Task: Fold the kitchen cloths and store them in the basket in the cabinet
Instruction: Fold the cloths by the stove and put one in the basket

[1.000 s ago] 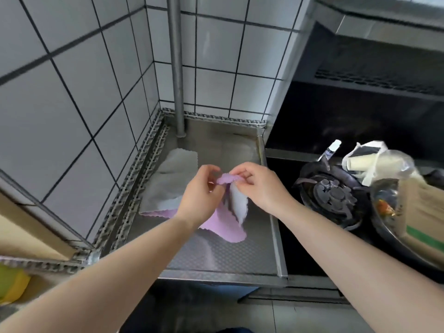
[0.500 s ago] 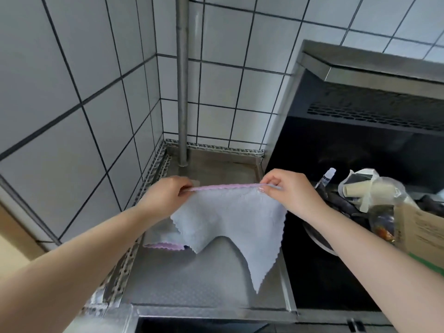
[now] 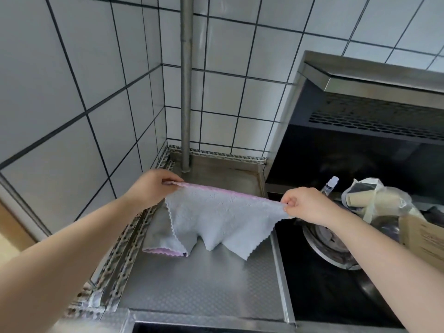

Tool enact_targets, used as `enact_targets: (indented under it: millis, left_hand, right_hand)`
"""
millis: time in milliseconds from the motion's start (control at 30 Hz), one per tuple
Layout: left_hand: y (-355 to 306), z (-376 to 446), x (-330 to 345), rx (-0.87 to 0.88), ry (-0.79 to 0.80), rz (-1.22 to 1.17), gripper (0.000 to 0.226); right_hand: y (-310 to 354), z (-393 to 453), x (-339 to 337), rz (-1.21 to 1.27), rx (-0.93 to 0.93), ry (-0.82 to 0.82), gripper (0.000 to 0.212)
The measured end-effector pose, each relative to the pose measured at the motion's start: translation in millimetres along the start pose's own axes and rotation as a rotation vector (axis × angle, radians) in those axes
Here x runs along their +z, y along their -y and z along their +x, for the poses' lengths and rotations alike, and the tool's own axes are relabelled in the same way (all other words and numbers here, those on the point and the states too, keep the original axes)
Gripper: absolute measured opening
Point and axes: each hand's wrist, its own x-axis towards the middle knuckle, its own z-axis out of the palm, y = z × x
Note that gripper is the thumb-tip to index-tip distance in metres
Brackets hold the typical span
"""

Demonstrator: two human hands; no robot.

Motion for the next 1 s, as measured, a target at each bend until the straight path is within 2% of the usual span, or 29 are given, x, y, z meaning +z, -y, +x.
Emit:
enact_targets:
  millis: [67,167,200,300,400,500,633,700,800,933,1000]
  left_hand:
    - [2,0,2,-0.074,-0.047,-0.068,0.011]
    - [0,0,2,-0.181,-0.189,-0.330,0.019]
    - [-2,1,1,-0.202,-0.211,-0.429,0.017]
    - [-12,1,1,-0.207,-0.199,-0.676,0.010]
    - [-29,0,-1,-0.158,-0.224,-0.834,0.015]
    - [-41,-1,-2,-0.110,-0.293,-0.841,0.015]
    - [-34,-19,13,-0.134,-0.305,-0.754,0.019]
    - [-18,-38,32,-0.188,-0.273,-0.683,0.022]
    - [9,-73,71,-0.315,-0.198,-0.546,0.025]
    - [34,-120,129,-0.481,-0.102,-0.393,0.018]
    - [39,-140,150,-0.533,-0.045,-0.307,0.018]
  right_hand:
    - [-3,-1,0,-0.015,0.006,-0.085,0.013]
    - [-2,1,-1,0.093,-0.068,-0.448,0.010]
    - [0,3,-2,0.160,-0.065,-0.501,0.012]
    - [3,14,-4,0.374,0.037,-0.436,0.016]
    - [0,25,-6,0.727,0.096,-0.445,0.016]
    - [-2,24,-10,0.929,0.044,-0.486,0.016]
    - [-11,3,8,0.912,-0.057,-0.525,0.014]
    - [-20,-11,32,0.812,-0.065,-0.500,0.013]
    - [-39,-32,76,0.583,-0.042,-0.379,0.015]
    - [-67,-51,127,0.311,-0.023,-0.069,0.014]
    - [-75,-59,145,0.267,0.000,0.069,0.013]
